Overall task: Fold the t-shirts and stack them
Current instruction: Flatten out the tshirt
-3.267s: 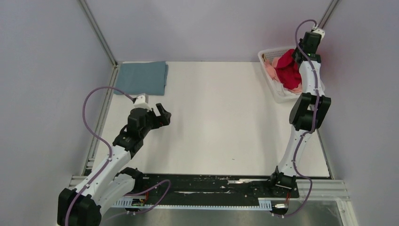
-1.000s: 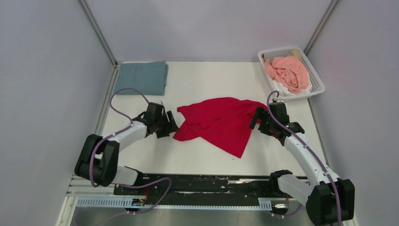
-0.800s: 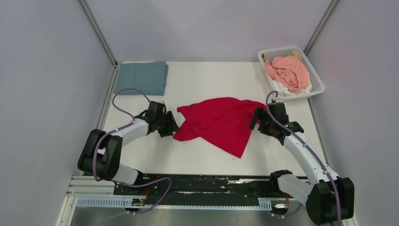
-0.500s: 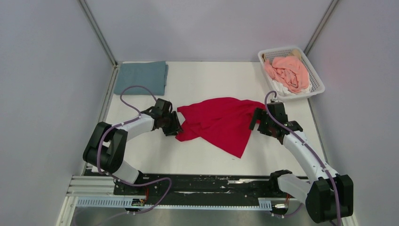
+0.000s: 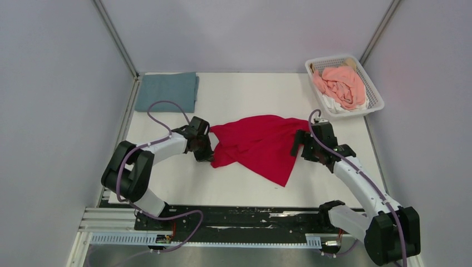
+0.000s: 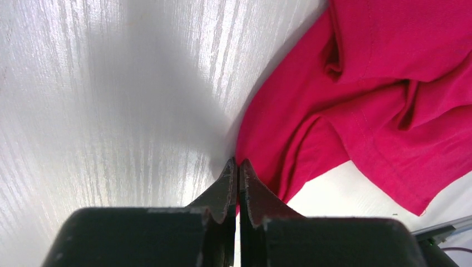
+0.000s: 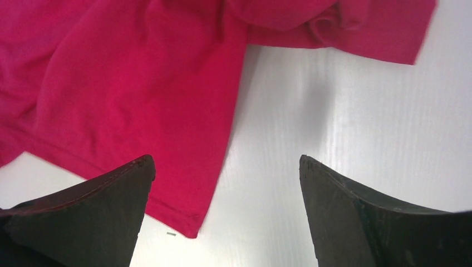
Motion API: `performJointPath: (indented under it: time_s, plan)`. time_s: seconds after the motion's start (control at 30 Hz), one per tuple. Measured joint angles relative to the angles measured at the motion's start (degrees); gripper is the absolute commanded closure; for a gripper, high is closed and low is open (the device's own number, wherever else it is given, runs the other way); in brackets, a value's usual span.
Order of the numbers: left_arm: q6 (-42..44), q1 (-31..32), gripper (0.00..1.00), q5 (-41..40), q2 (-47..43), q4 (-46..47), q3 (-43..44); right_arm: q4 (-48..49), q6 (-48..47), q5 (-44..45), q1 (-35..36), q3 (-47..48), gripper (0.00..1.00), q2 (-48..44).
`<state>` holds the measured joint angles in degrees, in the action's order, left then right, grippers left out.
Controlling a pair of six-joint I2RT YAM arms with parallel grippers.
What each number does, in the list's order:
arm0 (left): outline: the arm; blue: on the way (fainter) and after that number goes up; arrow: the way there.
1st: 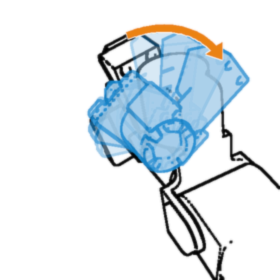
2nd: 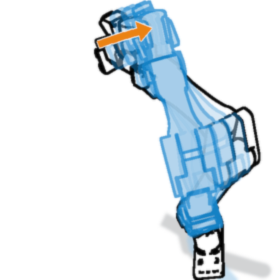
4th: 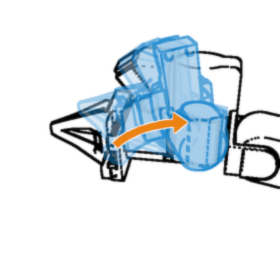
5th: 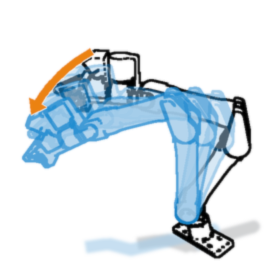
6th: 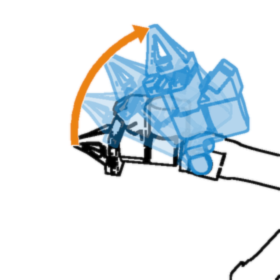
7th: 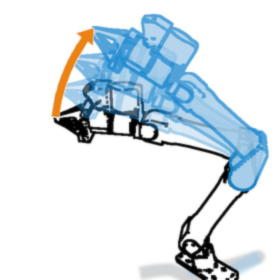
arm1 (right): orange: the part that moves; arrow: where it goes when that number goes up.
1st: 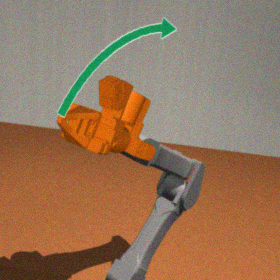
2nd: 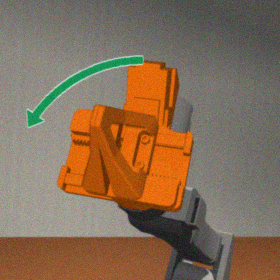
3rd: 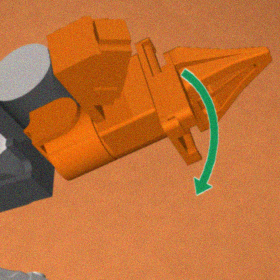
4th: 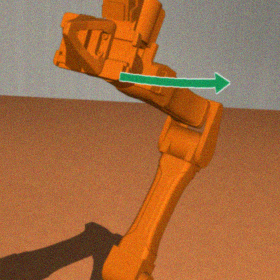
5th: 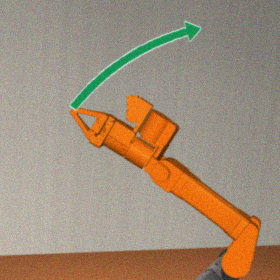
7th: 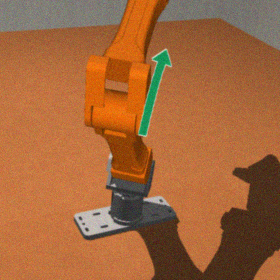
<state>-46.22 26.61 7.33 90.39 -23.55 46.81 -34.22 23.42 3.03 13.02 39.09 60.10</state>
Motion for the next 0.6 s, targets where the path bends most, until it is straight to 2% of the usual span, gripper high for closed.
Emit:
performJointPath:
  time_s: [0.07,0.17,0.33,0.43,0.6]
  plan:
    - [-0.1,0.0,1.0,-0.1,-0.4,0.3,-0.4,0.1,-0.1,0.6,3.4,-0.1,0.0,-0.7]
    - [-0.2,0.2,1.0,-0.5,-2.1,1.4,-2.1,0.0,0.8,2.1,13.3,0.0,0.02,-0.6]
    - [0.1,0.4,1.0,-1.1,-6.7,2.0,-6.3,-2.9,7.4,4.1,26.7,-0.3,0.08,4.4]
    - [0.2,0.4,1.0,-1.4,-9.4,2.2,-8.7,-3.9,11.1,4.6,29.7,-1.9,0.16,6.3]
    - [0.3,0.4,1.0,-1.7,-11.9,2.8,-11.0,-4.1,15.1,4.3,30.4,-5.2,0.25,7.8]
